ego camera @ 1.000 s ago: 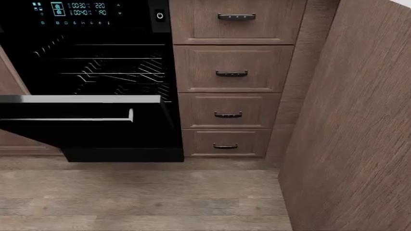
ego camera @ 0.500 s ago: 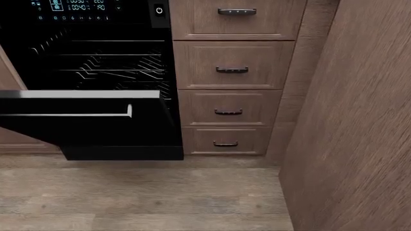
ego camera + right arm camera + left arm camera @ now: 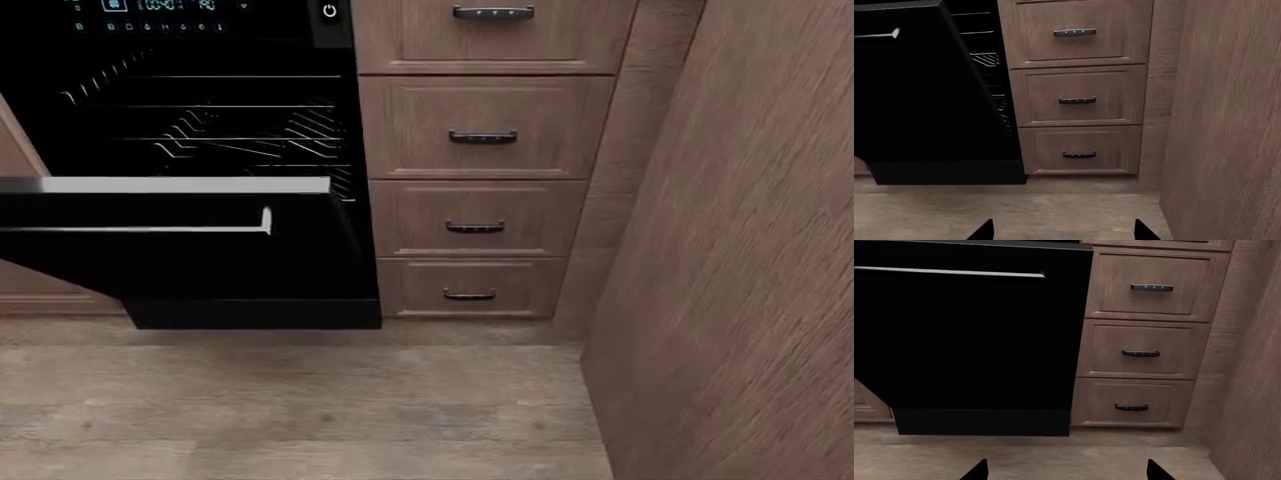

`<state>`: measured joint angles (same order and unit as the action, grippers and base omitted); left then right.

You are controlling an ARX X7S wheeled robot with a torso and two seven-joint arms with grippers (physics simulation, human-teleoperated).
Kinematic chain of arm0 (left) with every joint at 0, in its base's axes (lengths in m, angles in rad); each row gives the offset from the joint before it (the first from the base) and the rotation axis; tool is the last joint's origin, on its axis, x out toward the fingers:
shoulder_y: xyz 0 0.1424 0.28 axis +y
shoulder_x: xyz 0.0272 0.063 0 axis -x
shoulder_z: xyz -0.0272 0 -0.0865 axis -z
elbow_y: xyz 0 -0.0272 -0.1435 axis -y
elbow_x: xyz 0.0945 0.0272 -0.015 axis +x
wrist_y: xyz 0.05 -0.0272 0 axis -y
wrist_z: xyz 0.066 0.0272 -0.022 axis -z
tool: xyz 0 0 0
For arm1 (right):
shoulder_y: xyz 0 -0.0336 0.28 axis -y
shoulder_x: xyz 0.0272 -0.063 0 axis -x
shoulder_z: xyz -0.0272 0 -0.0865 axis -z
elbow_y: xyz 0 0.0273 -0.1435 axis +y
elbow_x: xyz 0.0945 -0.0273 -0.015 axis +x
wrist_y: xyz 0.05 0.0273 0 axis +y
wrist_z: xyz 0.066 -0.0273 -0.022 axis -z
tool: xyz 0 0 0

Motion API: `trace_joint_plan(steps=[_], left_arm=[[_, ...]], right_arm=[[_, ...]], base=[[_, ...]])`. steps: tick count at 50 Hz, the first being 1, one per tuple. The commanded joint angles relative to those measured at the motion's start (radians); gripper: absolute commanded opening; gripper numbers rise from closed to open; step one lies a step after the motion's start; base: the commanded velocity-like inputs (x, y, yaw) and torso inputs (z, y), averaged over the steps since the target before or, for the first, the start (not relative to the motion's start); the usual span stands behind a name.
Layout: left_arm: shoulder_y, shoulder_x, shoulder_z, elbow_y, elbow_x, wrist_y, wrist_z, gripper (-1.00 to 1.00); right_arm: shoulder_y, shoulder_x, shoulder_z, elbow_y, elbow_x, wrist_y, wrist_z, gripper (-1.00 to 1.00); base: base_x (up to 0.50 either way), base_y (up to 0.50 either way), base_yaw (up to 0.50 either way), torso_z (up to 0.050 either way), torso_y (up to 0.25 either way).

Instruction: Close the dishwasher door

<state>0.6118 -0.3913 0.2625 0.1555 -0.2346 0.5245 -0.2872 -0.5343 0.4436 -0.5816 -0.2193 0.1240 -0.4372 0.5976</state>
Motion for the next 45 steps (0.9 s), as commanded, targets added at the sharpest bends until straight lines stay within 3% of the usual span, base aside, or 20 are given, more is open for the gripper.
trace_joint_plan(steps=[1,45], left_arm=[[-0.004,-0.002,0.004,0.001,0.0,-0.004,-0.005,1.0],[-0.002,-0.014,0.014,-0.002,-0.006,0.009,-0.018,1.0]], right_arm=[[0.007,0.003,-0.003,0.0,0.005,0.004,0.002,1.0],[0.004,0.01,-0.018,0.004,-0.001,-0.007,0.021,1.0]], base=[[0.0,0.0,0.0,-0.02,0.0],[0.0,0.0,0.0,-0.018,0.0]])
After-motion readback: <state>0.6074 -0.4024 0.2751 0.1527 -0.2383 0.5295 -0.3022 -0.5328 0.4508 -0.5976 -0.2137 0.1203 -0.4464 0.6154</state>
